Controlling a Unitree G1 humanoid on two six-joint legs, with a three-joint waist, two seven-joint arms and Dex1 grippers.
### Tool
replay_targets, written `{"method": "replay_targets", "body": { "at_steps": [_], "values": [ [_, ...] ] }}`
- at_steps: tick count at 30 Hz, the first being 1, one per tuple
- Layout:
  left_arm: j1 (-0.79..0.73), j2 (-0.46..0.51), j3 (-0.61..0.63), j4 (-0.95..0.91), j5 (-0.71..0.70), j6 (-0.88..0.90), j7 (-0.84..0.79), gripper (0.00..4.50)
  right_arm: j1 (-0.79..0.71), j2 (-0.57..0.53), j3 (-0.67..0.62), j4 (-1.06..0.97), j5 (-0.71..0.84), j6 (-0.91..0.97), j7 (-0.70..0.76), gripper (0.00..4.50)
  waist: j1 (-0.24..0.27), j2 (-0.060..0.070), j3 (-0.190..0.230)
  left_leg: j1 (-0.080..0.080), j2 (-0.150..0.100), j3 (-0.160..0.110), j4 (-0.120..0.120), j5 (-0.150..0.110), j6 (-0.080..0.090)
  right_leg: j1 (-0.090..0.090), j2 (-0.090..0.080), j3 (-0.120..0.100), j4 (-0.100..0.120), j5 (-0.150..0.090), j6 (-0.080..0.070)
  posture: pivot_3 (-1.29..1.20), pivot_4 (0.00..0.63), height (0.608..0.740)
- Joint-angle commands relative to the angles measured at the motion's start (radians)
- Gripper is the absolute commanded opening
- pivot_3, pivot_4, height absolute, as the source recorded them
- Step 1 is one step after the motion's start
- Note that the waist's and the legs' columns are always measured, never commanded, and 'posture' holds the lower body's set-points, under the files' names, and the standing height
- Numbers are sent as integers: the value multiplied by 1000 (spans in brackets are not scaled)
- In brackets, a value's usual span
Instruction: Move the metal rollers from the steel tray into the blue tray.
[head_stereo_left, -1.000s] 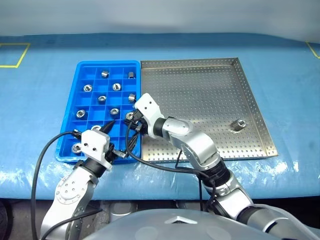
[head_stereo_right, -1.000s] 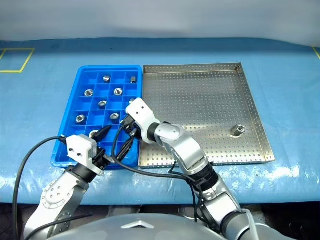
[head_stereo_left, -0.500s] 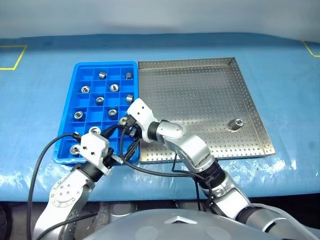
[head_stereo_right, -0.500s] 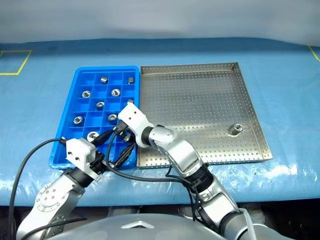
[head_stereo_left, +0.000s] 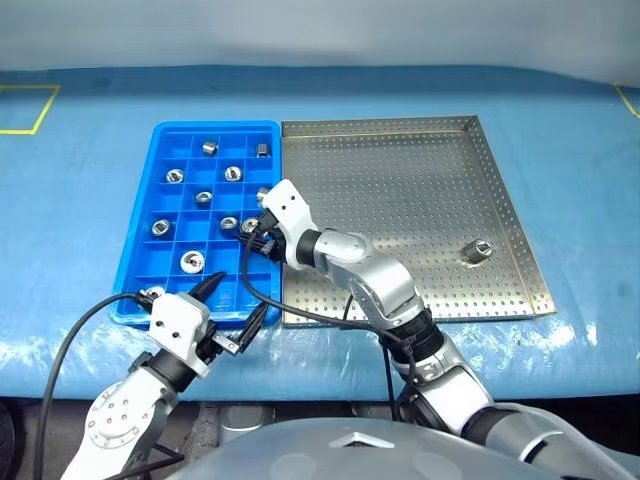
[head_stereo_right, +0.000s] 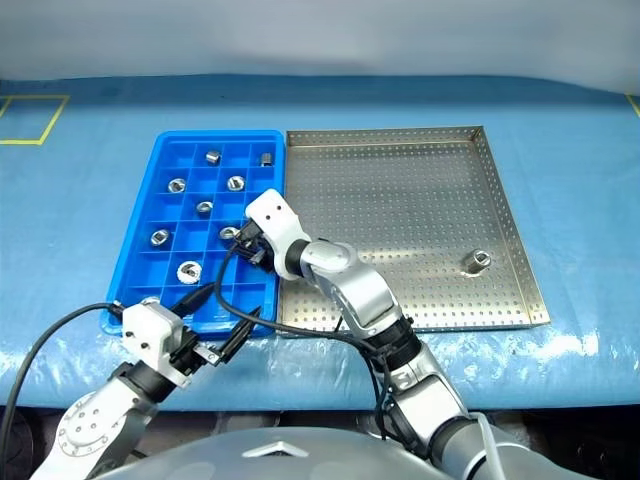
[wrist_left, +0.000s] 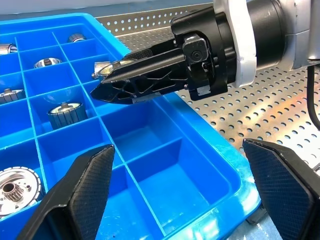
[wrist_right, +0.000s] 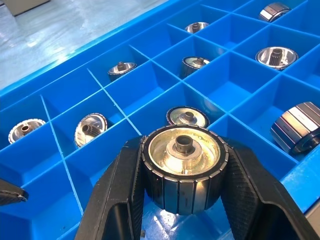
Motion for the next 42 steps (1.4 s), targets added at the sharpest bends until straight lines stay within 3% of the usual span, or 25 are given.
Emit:
{"method": "replay_targets", "body": {
  "at_steps": [1,9,10,16,17,25,32,42],
  "values": [
    [15,-3,12,-5,-1,-43,-9,4500,4,-8,18,-24,3,0,17,1722,1,0,0,0,0,0,-1,0,0,0,0,0,0,0,0,149,150,740],
    [24,6,8,12,1,-66,-20,4500,79,-40,89,-51,-1,52,25,1722,1,0,-1,0,0,0,-2,0,0,-1,0,0,0,-1,-1,135,150,740],
    [20,7,7,15,1,-66,-22,4500,85,-41,92,-54,-5,52,18,2474,1,-1,-1,0,0,0,-2,0,0,0,0,0,0,-1,-1,131,150,740],
    [-22,16,-8,31,-1,-54,-39,4500,101,-29,30,-102,-2,58,-38,4394,2,-1,-2,1,0,0,-2,1,-1,0,0,0,0,-1,-1,98,150,740],
    [-36,19,-14,34,-3,-50,-43,4500,104,-24,6,-112,-6,51,-61,4470,4,-1,-2,1,0,0,-2,1,-1,0,0,0,0,-1,-1,80,150,740],
    [-194,9,-75,68,-20,-3,-49,4500,128,60,-369,-193,-47,-97,-402,4470,-8,-2,-2,0,-1,0,1,3,-2,1,-1,0,1,1,1,20,150,740],
    [-297,-2,-134,99,-15,26,-50,4500,200,-8,-508,-255,-172,-127,-584,4470,-49,0,-2,-1,0,1,-4,3,-2,-3,0,2,2,0,0,-39,150,740],
    [-405,10,-205,149,6,27,-73,4500,307,70,-652,-338,-184,-35,-746,4470,-76,3,-4,-1,0,3,-2,3,-2,-3,0,3,4,0,0,-87,150,740]
  ]
}}
